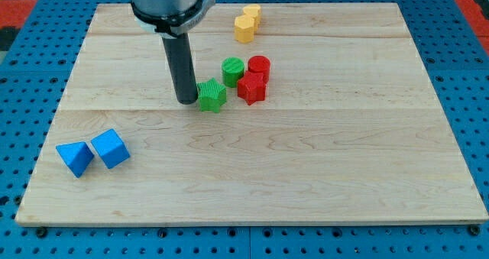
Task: Push the blue cube closer to the green circle
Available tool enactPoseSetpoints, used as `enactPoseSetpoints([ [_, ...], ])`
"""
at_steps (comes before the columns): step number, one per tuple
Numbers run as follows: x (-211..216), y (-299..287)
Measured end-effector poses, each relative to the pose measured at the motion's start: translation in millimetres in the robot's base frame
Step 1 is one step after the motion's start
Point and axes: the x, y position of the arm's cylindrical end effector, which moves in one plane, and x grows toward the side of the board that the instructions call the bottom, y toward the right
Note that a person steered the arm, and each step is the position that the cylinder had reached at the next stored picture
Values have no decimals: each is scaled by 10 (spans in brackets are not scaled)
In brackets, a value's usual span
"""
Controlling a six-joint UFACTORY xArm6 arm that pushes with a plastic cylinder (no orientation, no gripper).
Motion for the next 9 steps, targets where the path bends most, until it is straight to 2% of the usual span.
enactPoseSetpoints([
  [1,173,282],
  [3,-36,762],
  [4,476,766],
  [5,1140,420],
  [6,1155,-443],
  [7,1163,-541],
  [8,1071,-961],
  [9,801,-997],
])
